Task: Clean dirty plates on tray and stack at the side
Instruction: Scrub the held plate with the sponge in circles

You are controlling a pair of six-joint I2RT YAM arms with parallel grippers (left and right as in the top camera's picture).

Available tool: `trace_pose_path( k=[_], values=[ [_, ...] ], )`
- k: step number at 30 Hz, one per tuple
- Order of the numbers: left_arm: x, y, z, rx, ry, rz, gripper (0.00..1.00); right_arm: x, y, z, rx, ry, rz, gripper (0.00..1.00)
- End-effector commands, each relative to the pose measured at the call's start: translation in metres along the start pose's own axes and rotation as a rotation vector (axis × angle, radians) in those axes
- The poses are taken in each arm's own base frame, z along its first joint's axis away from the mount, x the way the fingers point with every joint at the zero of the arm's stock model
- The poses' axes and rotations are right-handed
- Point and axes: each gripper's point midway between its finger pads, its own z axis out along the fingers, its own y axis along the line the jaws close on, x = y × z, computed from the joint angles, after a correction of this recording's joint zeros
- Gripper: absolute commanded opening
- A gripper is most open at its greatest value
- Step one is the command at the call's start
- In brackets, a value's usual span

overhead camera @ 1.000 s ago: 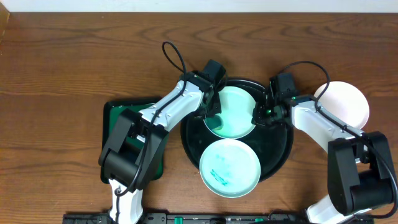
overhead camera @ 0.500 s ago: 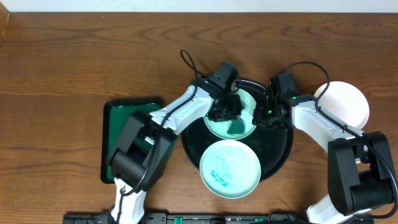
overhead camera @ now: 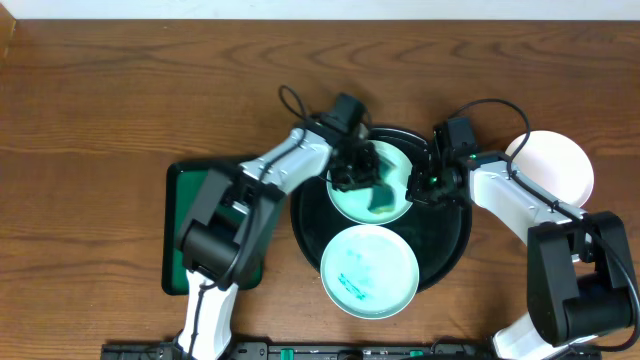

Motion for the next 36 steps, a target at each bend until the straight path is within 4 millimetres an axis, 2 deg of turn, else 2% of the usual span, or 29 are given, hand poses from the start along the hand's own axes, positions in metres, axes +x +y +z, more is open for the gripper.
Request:
trace_pose_path(
  k=[1, 7, 10, 16, 20, 23, 33, 36],
  values=[
    [-0.052, 0.085, -0.017, -0.216, -0.157, -0.182, 0.07, 0.009, -0.013, 0.004, 0.053, 0.032, -0.009, 0.01],
    [-0.063, 0.131, -0.043, -0.342, -0.191, -0.236, 0.07, 0.009, -0.013, 0.004, 0.053, 0.031, -0.009, 0.01],
    [-0.055, 0.145, -0.049, -0.412, -0.169, -0.225, 0.08, 0.009, -0.013, 0.004, 0.054, 0.031, -0.009, 0.01],
    [-0.028, 0.169, -0.059, -0.590, -0.084, -0.152, 0.07, 0.009, -0.013, 0.004, 0.055, 0.031, -0.009, 0.01],
    [-0.016, 0.169, -0.058, -0.623, -0.012, -0.035, 0.07, 0.009, -0.013, 0.004, 0.055, 0.031, -0.009, 0.01],
    [-0.010, 0.161, -0.051, -0.602, 0.018, 0.020, 0.07, 0.009, -0.013, 0.004, 0.054, 0.031, -0.009, 0.01],
    [0.015, 0.071, 0.004, -0.253, 0.099, 0.209, 0.08, 0.009, -0.013, 0.004, 0.054, 0.031, -0.009, 0.01],
    [0.021, 0.053, 0.015, -0.215, 0.093, 0.238, 0.07, 0.009, -0.013, 0.004, 0.053, 0.031, -0.009, 0.01]
  ],
)
